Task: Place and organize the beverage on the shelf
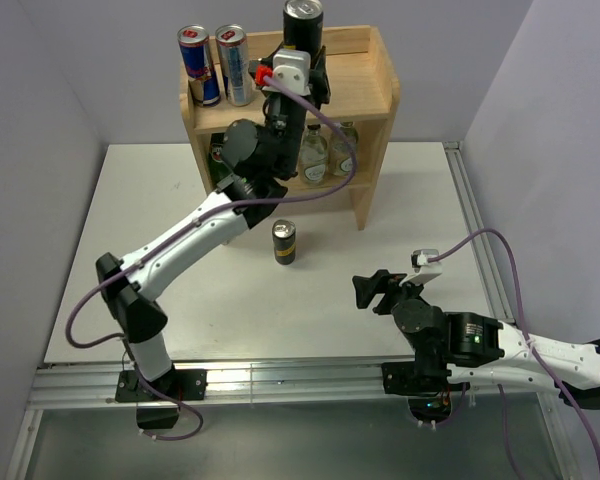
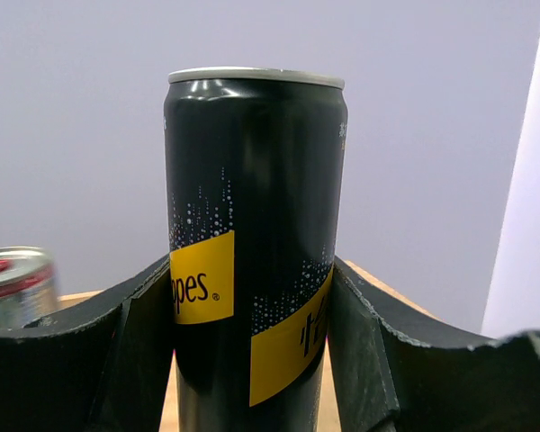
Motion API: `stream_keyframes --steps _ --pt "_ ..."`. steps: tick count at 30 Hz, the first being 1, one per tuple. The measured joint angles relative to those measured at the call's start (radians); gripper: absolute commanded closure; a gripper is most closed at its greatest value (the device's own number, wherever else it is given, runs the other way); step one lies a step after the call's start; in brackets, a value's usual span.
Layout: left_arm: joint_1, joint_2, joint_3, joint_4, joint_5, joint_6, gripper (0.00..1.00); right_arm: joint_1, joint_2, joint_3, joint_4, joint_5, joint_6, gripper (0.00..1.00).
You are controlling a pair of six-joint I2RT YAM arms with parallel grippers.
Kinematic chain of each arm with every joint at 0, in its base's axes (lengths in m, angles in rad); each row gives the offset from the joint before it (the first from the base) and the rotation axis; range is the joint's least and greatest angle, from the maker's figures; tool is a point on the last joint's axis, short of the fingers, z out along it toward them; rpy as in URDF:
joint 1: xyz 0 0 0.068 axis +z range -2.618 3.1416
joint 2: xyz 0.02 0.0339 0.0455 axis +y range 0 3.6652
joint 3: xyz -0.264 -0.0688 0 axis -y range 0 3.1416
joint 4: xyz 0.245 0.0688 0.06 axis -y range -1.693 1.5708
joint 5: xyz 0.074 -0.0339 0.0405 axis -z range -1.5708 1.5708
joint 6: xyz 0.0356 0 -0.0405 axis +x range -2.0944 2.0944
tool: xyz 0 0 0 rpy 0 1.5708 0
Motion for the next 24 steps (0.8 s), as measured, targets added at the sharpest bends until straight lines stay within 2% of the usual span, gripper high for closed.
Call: stream_keyframes --steps 8,13,19,24 --pt "0.077 0.191 0.168 -0.021 0.079 -0.069 1.0 0.0 -0.001 0.0 0.006 -0.003 -0.005 0.18" --pt "0.096 0.256 0.231 -0.026 0.106 -0.109 1.0 0.0 0.0 0.0 0.006 -0.003 -0.006 0.18" --pt "0.112 0.282 0.225 -0.022 0.115 -0.144 1.0 0.0 0.009 0.0 0.008 -0.004 -0.009 0.18" --pt "0.119 0.281 0.161 0.018 0.113 -0.148 1.0 0.0 0.014 0.0 0.013 -0.004 -0.01 0.18"
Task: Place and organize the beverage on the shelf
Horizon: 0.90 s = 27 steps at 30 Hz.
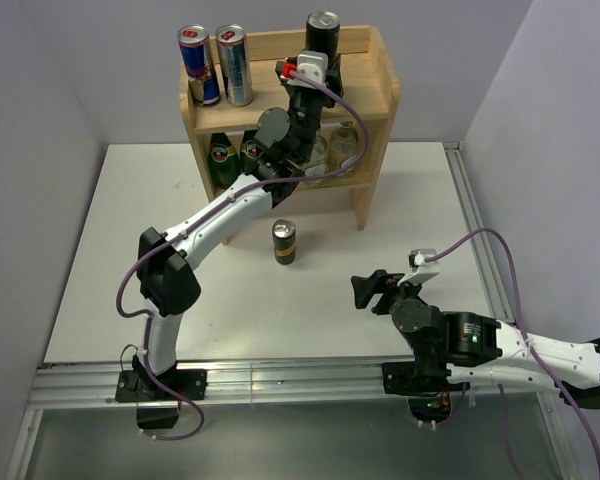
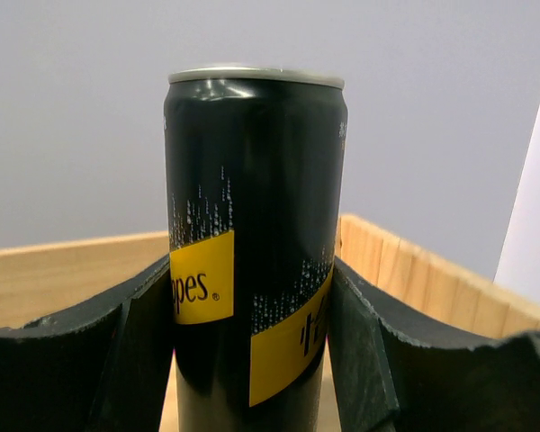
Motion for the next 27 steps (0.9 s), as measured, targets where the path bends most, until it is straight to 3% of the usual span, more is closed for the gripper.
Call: stream_keyframes --steps 8,10,14,15,21,27 --pt "0.001 -0.051 -0.137 0.121 0.004 0.0 1.0 0.0 0.004 0.0 0.001 0.0 0.0 0.18" --pt "0.0 -0.066 -0.161 0.134 -0.002 0.0 0.95 0.0 0.004 0.0 0.001 0.0 0.0 0.18" --pt "0.0 -0.078 -0.184 0.156 -0.01 0.0 0.74 0.0 0.005 0.0 0.001 0.0 0.0 0.18" --pt "0.0 -0.081 -0.19 0.161 -0.01 0.0 0.63 0.0 0.005 0.0 0.001 0.0 0.0 0.18" --pt "0.001 -0.085 -0.196 0.163 -0.01 0.0 0.27 0.0 0.006 0.0 0.001 0.0 0.0 0.18" --pt "0.001 -0.085 -0.196 0.142 -0.016 0.0 0.08 0.0 0.006 0.0 0.001 0.0 0.0 0.18"
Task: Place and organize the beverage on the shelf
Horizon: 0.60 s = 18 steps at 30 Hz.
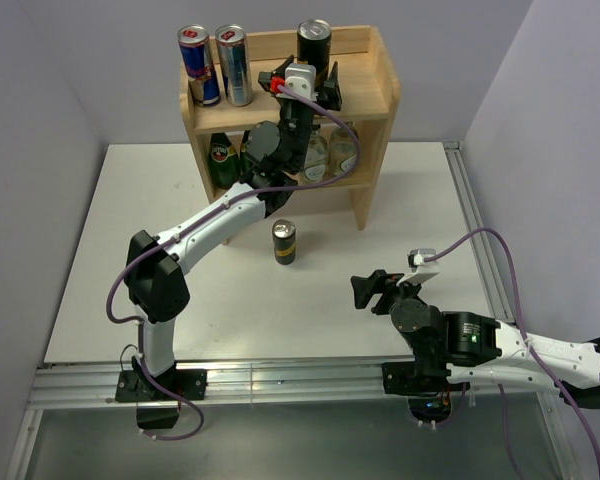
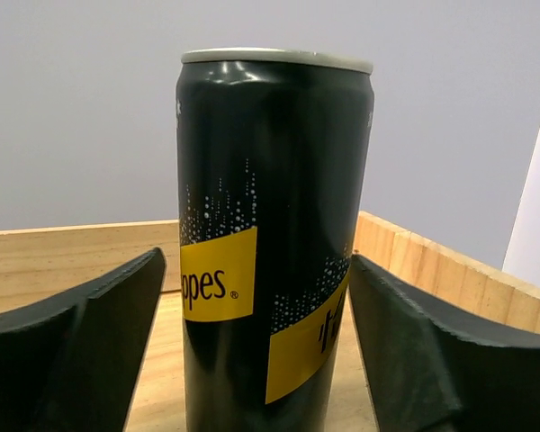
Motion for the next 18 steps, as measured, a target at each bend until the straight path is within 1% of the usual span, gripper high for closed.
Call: stream_keyframes --steps 2,5,13,18 --pt "0.0 0.0 0.0 -0.005 -0.002 0.0 0.03 0.0 0.0 0.0 0.0 0.0 0.0 0.18" --pt "0.0 0.0 0.0 -0.01 -0.002 0.0 0.01 0.0 0.0 0.0 0.0 0.0 0.0 0.18" --pt "-0.002 0.0 0.0 -0.04 -0.003 0.0 0.01 0.0 0.0 0.0 0.0 0.0 0.0 0.18" --pt "-0.021 -0.006 -0.003 -0.039 -0.028 0.013 0.01 0.0 0.0 0.0 0.0 0.0 0.0 0.18"
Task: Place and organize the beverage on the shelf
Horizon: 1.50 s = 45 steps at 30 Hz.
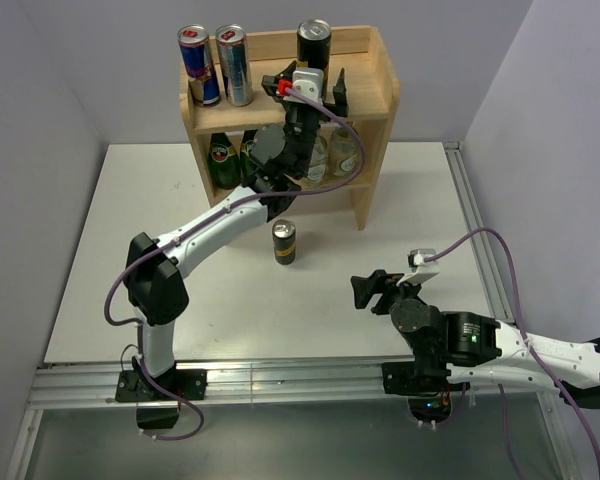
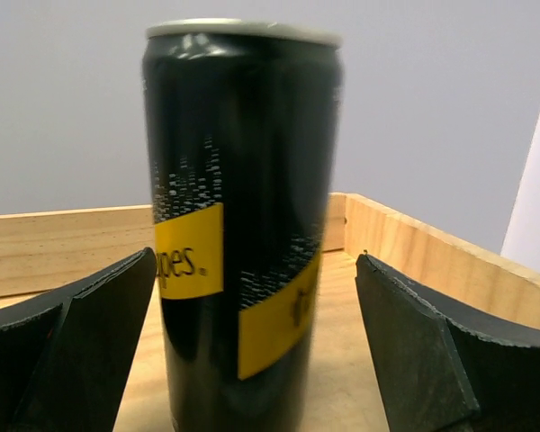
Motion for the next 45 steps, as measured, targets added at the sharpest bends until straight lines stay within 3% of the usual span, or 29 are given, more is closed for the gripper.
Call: stream_keyframes --steps 11,22,27,31,37,45 --pt "-0.09 -0.097 -0.103 0.044 -0.079 0.109 0.01 0.0 0.0 0.0 0.0 0.0 0.001 0.18" --pt "-0.17 -0.255 -0.312 0.138 -0.193 0.222 0.01 0.0 0.023 0.0 0.0 0.001 0.001 0.18" --pt "-0.182 -0.381 -0.432 0.113 -0.278 0.205 0.01 0.0 0.066 0.0 0.003 0.0 -0.009 0.18" --pt "-0.235 -0.595 -0.608 -0.048 -0.333 0.113 0.01 0.0 0.145 0.008 0.055 -0.02 -0.046 0.15" --pt "-0.29 -0.921 -0.763 -0.404 -0.376 -0.169 0.01 -0.008 0.352 0.063 0.235 -0.138 -0.158 0.09" --pt "-0.291 -1.202 -0.978 -0.808 -0.391 -0.476 0.01 -0.161 0.725 0.153 0.491 -0.36 -0.224 0.02"
